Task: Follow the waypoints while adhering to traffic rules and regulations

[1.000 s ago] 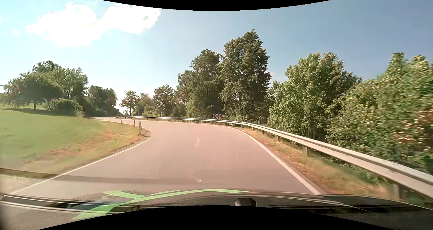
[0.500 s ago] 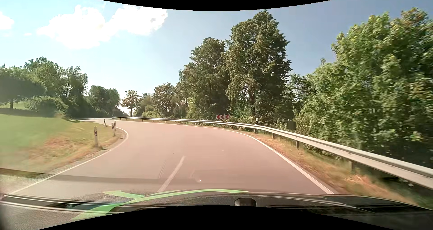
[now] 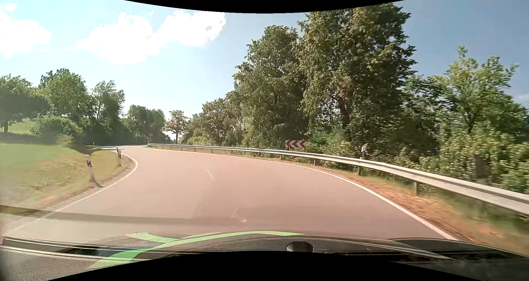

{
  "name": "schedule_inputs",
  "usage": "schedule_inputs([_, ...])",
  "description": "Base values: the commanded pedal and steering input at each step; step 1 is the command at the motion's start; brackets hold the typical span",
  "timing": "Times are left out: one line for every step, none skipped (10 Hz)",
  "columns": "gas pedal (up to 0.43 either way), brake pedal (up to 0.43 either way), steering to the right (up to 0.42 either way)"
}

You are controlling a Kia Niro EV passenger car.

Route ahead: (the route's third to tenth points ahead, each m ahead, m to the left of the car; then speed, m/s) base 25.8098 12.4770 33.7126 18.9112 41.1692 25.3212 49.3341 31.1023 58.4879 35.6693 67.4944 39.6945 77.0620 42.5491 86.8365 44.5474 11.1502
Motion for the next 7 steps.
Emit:
schedule_inputs([0.0,0.0,-0.104])
schedule_inputs([0.079,0.0,-0.111])
schedule_inputs([0.118,0.0,-0.118])
schedule_inputs([0.138,0.0,-0.121])
schedule_inputs([0.138,0.0,-0.122])
schedule_inputs([0.169,0.0,-0.123])
schedule_inputs([0.189,0.0,-0.124])
